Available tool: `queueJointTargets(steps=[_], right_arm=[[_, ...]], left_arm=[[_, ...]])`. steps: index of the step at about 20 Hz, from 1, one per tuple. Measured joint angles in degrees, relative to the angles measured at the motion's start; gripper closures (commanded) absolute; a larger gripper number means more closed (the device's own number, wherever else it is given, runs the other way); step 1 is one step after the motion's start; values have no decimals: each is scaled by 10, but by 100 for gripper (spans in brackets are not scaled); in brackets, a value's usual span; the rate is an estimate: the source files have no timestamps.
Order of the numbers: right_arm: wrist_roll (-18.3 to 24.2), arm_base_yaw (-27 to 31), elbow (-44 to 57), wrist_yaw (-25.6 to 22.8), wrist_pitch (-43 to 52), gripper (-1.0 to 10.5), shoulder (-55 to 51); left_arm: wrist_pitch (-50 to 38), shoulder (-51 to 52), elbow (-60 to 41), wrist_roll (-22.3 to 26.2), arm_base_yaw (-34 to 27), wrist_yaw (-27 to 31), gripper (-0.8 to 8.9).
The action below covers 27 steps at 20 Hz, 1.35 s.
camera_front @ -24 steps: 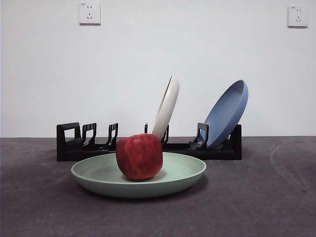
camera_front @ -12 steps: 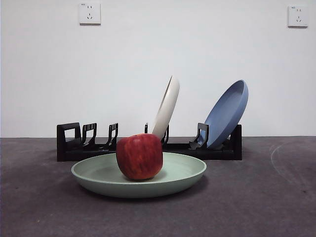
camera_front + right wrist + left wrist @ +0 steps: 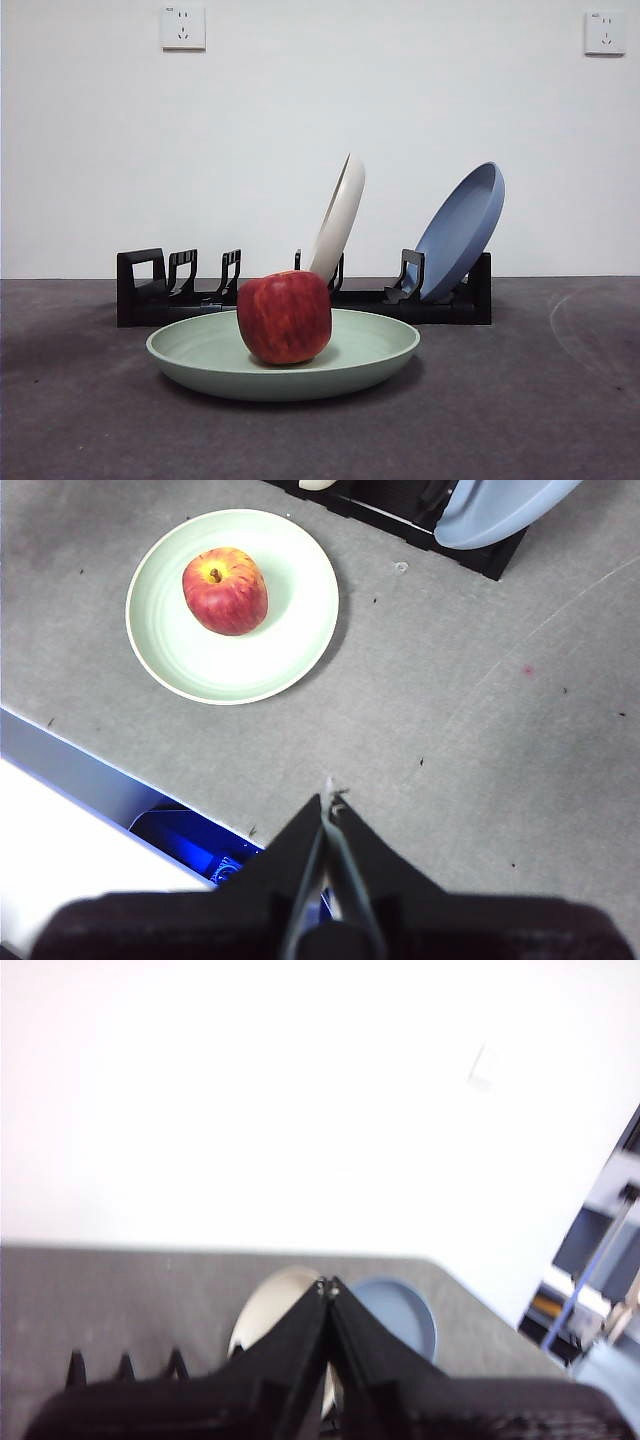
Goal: Take the green plate from the plate rack,put the plate on the table,take the apple from the table,put the apple in the plate
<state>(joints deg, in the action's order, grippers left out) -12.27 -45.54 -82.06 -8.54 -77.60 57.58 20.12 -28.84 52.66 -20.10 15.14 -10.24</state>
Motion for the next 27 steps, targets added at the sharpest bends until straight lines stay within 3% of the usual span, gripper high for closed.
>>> queueJointTargets(steps=[6,12,18,23,27], right_arm=[[0,0,0,0,0,946,0],[0,0,0,0,0,946,0],[0,0,0,0,0,946,0],[0,0,0,0,0,946,0],[0,0,0,0,0,946,0]], left_arm=[[-124,175,-282,10,-85,-2,817],[-211,279,-468,22,-119,-2,817],[-250,285,-512,91,-129,-2,817],[-213,285,-516,119,-134,-2,817],[-116,285,-516,121,-135,29,817]])
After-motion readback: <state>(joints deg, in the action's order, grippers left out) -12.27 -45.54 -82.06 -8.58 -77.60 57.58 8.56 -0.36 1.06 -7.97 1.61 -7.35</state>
